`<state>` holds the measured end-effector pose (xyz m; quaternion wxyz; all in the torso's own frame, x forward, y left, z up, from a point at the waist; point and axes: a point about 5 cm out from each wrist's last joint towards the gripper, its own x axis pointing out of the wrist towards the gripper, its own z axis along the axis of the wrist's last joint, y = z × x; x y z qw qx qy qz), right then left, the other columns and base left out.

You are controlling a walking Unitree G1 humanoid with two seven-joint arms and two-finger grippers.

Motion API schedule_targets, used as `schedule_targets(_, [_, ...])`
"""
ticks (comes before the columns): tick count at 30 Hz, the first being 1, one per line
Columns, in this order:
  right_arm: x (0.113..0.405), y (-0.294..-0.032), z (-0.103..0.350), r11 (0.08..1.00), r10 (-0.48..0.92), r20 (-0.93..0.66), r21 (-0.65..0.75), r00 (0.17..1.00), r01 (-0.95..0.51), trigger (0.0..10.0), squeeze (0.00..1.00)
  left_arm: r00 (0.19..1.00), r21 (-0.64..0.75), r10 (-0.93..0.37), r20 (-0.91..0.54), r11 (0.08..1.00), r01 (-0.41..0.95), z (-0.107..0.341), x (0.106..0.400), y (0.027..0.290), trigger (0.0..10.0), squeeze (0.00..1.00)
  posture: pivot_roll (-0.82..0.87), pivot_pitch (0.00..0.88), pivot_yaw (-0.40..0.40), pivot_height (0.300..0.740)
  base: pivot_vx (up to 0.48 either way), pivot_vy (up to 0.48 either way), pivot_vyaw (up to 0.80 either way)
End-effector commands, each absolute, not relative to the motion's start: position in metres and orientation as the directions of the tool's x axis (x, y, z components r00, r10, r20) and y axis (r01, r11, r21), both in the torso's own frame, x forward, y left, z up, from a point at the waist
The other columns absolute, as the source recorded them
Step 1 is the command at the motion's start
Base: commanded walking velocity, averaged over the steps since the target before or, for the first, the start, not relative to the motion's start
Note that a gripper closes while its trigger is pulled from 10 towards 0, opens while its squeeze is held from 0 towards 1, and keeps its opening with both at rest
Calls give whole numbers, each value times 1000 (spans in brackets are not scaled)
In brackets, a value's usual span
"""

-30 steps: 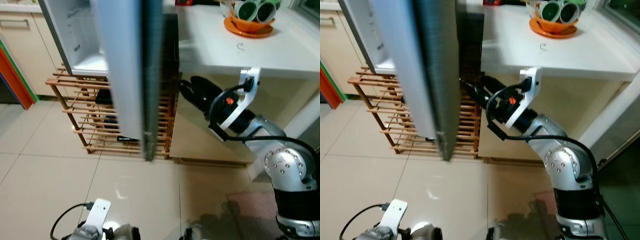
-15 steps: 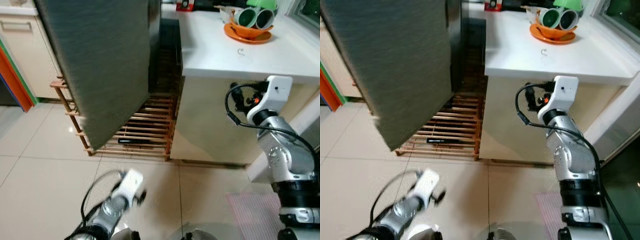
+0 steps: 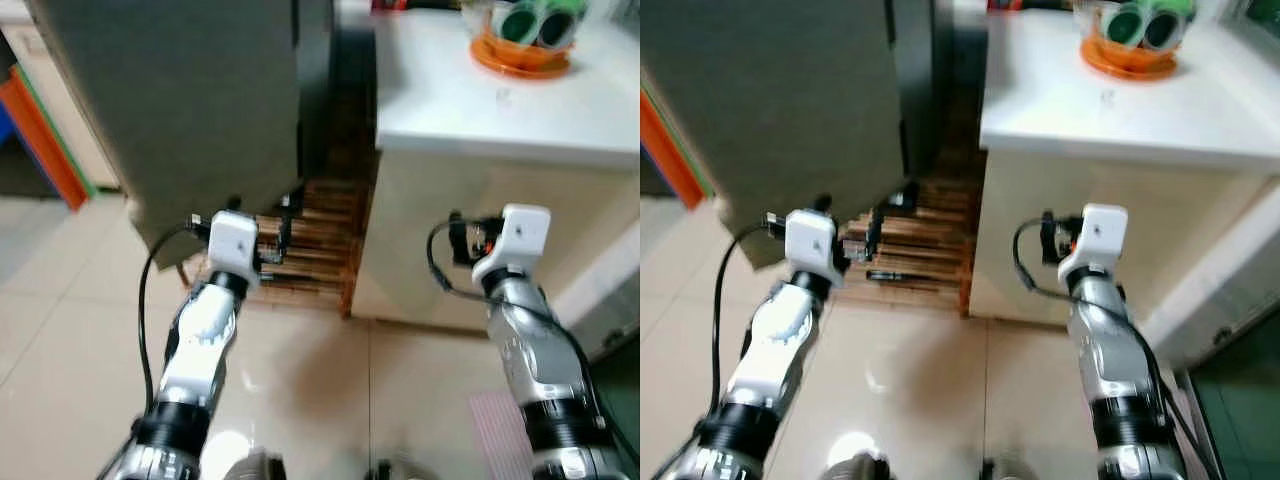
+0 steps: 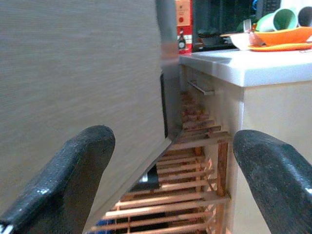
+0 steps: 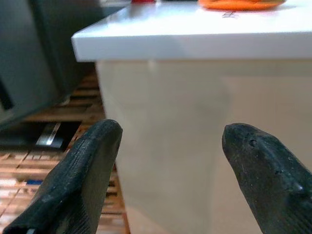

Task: Restocking fridge

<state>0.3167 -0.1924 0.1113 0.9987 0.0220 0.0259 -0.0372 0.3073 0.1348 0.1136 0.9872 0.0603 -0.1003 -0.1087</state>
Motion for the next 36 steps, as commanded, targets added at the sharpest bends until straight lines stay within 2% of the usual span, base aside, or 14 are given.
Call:
schedule_targets(1, [317,-192,110,996,-82,-51,37,995,84,10000,0,940,156,-250,231,963,218,128,308,130,10000,0,-43,0,-20,693,360,319,0])
schedule_targets(18, [312,-178,101,999,-20,-17,31,1000,20,10000,0,956,159,-226,188,967,198,142,312,136,10000,0,-52,0,-19,693,0,449,74])
schedule_targets(32, [314,-170,105,999,28,14,27,1000,-28,10000,0,964,177,-217,153,966,189,137,312,135,10000,0,-52,0,-22,693,0,0,620])
schedule_targets(36, [317,-164,108,999,47,26,-11,999,-47,10000,0,963,192,-228,143,961,199,135,311,130,10000,0,-53,0,-22,693,0,0,428])
